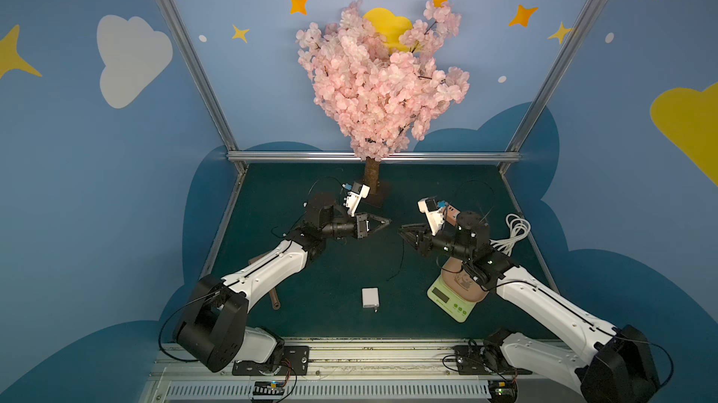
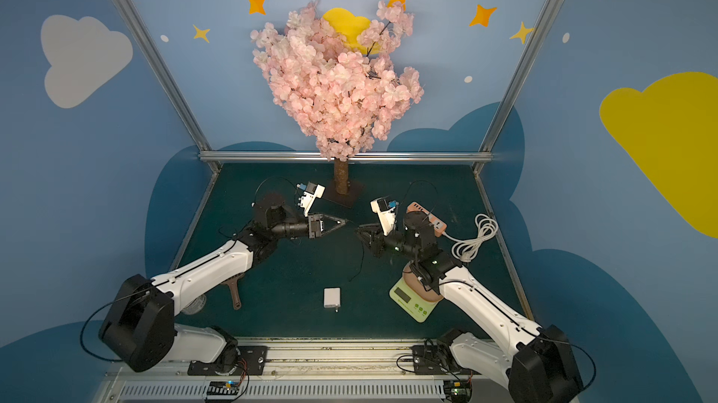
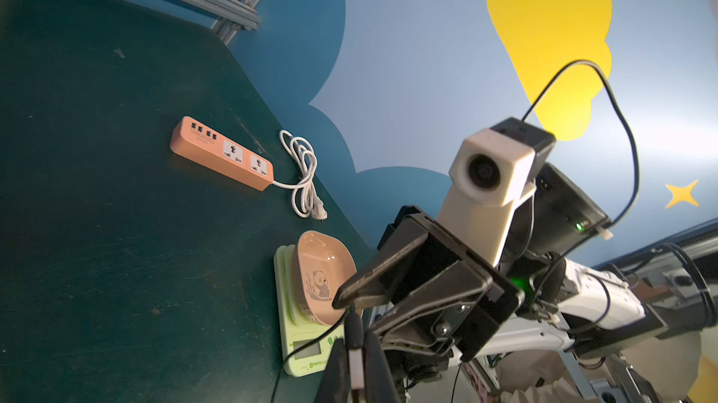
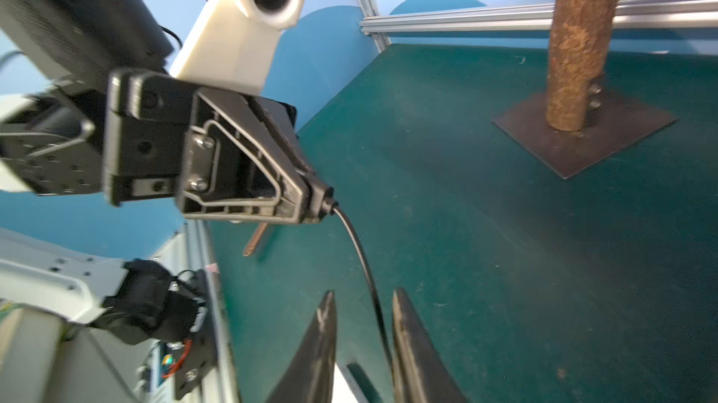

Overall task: Charge the electronic scale
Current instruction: Pick up the charging cable from the center of the board.

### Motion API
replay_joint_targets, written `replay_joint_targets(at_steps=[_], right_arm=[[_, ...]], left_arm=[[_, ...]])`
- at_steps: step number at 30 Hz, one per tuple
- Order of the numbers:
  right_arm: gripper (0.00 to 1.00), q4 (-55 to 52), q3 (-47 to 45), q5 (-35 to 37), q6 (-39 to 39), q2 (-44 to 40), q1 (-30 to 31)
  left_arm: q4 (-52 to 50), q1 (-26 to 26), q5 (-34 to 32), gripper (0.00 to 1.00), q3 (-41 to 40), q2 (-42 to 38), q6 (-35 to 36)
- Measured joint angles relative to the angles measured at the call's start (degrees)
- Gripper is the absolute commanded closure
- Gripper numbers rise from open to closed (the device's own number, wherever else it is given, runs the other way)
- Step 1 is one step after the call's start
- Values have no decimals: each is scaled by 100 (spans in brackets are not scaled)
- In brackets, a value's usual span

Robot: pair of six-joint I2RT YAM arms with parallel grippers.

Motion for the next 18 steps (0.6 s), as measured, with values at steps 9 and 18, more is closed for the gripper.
replay_joint_targets(at_steps=[9, 18], right_arm=[[68, 181, 2, -1587, 70, -83, -468], [79, 389, 2, -2400, 205, -125, -470]], left_arm=[[400, -37, 857, 94, -15, 4, 549], [1008, -302, 1351, 95, -63, 170, 664]])
